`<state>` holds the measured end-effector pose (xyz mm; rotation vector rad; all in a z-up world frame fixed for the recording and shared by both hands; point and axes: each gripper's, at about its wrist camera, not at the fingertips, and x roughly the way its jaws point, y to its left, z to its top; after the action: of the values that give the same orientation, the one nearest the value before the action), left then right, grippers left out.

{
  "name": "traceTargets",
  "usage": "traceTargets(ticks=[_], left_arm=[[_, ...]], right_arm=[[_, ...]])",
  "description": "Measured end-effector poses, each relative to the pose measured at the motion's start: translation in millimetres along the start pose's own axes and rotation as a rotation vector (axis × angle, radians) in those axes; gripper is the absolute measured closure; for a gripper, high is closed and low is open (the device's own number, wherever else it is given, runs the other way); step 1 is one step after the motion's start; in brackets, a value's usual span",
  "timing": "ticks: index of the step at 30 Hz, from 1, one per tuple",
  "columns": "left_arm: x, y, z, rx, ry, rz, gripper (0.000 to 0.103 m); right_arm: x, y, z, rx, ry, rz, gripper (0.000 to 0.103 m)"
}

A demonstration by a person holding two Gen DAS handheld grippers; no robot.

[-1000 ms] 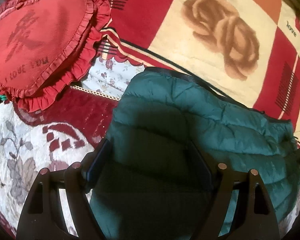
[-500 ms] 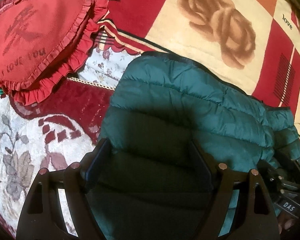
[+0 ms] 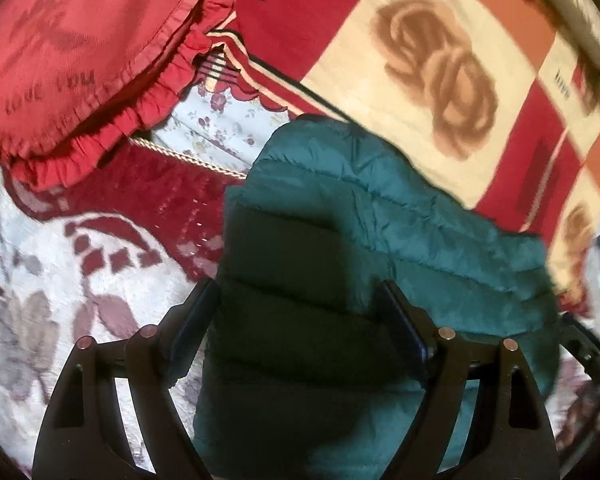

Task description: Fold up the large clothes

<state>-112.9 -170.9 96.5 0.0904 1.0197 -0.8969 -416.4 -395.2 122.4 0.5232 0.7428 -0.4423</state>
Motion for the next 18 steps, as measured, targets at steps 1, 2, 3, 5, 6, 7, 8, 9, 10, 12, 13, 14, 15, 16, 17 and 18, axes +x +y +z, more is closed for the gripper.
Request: traceTargets(ticks=[1, 2, 3, 5, 6, 7, 8, 9, 10, 12, 13, 14, 15, 16, 17, 18], left_arm=[[0, 6, 0, -0.022, 0.013, -0.039, 0.021], [1, 13, 1, -0.046, 0.036, -0.077, 0.021], [3, 17, 1, -0.060, 0.052, -0.097, 0.021], [7, 26, 0, -0.079, 0.077, -0.120, 0.021], [9, 30, 0, -0.089, 0.091, -0.133, 0.021], [15, 36, -1, -0.117, 0.118, -0.159, 0.021], [18, 41, -2, -0.143, 0.133, -0.179, 0.021], [22, 45, -2, -0.167, 0.143, -0.199, 0.021], [25, 48, -2, -0.185, 0.153, -0.220, 0.021], [33, 51, -3, -0.213, 0.179, -0.263, 0.021], [37, 50, -4, -0.217, 0.190, -0.278, 0.020], [41, 49, -4, -0.214, 0.201, -0.290, 0.015], [42, 48, -4, -0.209, 0.207, -0.295, 0.011], [47, 47, -5, -0.204, 0.221, -0.304, 0.009], [51, 47, -5, -0.204, 0.233, -0.312, 0.008], [57, 47, -5, -0.213, 0.254, -0.329, 0.006]], right_arm=[[-5, -17, -1, 0.036, 0.000, -0.003, 0.000], [-7, -29, -1, 0.065, -0.001, -0.007, 0.000], [-9, -47, -2, 0.103, -0.002, -0.015, 0.000], [-7, -76, -4, 0.171, 0.017, -0.031, 0.000], [-3, -91, -6, 0.209, 0.034, -0.026, 0.000], [2, -105, -9, 0.243, 0.051, -0.010, 0.000], [7, -115, -11, 0.268, 0.062, 0.005, 0.000], [14, -125, -15, 0.294, 0.076, 0.029, 0.000], [21, -132, -19, 0.308, 0.095, 0.046, 0.000], [39, -141, -26, 0.319, 0.145, 0.068, 0.000], [46, -145, -29, 0.324, 0.159, 0.090, 0.000], [53, -148, -31, 0.338, 0.169, 0.122, 0.000], [59, -153, -33, 0.365, 0.172, 0.168, 0.000], [63, -156, -33, 0.385, 0.169, 0.203, 0.000], [66, -158, -33, 0.396, 0.165, 0.233, 0.000], [70, -158, -31, 0.392, 0.164, 0.255, 0.000]])
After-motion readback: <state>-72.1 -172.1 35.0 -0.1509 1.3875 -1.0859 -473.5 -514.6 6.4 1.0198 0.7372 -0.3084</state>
